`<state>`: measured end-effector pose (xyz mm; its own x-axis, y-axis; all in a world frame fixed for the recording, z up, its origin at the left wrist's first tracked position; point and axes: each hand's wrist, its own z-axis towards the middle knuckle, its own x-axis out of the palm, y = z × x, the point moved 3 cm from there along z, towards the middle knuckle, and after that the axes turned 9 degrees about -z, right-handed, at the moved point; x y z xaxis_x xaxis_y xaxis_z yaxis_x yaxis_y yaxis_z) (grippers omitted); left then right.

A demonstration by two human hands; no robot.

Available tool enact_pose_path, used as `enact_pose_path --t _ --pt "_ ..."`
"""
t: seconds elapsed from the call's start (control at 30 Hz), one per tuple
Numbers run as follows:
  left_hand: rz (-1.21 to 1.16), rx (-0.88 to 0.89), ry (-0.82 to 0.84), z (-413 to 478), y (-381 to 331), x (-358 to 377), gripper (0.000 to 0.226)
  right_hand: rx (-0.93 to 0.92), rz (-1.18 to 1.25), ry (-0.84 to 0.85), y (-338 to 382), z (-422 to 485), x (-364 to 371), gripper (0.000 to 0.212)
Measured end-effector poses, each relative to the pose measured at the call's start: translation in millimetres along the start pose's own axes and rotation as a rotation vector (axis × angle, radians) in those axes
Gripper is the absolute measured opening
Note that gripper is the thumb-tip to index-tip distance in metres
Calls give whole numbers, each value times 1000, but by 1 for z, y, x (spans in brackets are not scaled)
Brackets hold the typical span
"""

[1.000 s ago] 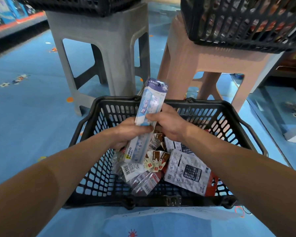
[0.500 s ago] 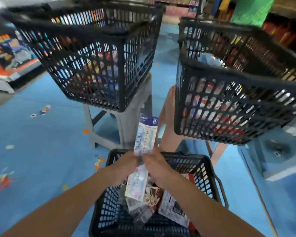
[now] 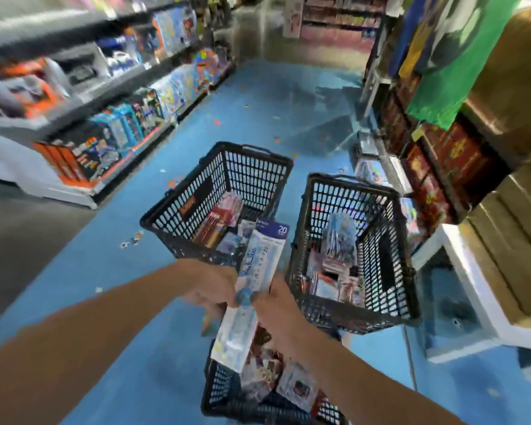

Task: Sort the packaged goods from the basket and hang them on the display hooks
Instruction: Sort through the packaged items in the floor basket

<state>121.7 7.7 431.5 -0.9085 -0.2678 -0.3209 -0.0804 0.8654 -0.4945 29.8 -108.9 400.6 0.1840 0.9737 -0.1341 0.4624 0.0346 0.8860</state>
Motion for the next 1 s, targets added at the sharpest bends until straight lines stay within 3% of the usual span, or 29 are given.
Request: enact_pose_path --t 0.1,0.17,0.23,0.43,0.57,0.7,0.77,0.87,0.93,1.0 --pt "-151 105 -54 -44 -41 -48 19 -110 -61 -21 73 -4 -13 34" --pt "-275 205 -71 -66 -64 -74 30 -163 -15 -26 118 -3 -25 31" --pt "-349 282 -134 -75 -76 -103 21 -222 11 -39 157 5 -32 22" --pt "-438 390 -348 -54 -84 -176 17 -200 65 -42 210 77 -18 19" --pt "-416 367 -406 4 -66 -220 13 -123 30 -80 201 161 13 16" --pt "-255 294 -474 75 -29 -257 9 -4 -11 -145 161 243 44 14" --pt "-155 221 -492 111 -5 -268 3 57 -89 -146 135 274 60 22" --pt "27 99 -469 169 28 -275 20 167 -186 -138 100 311 81 5" --pt "133 53 -421 200 44 -274 25 240 -261 -151 75 337 95 30" --pt "197 14 -389 220 55 -272 6 296 -317 -129 57 355 107 26"
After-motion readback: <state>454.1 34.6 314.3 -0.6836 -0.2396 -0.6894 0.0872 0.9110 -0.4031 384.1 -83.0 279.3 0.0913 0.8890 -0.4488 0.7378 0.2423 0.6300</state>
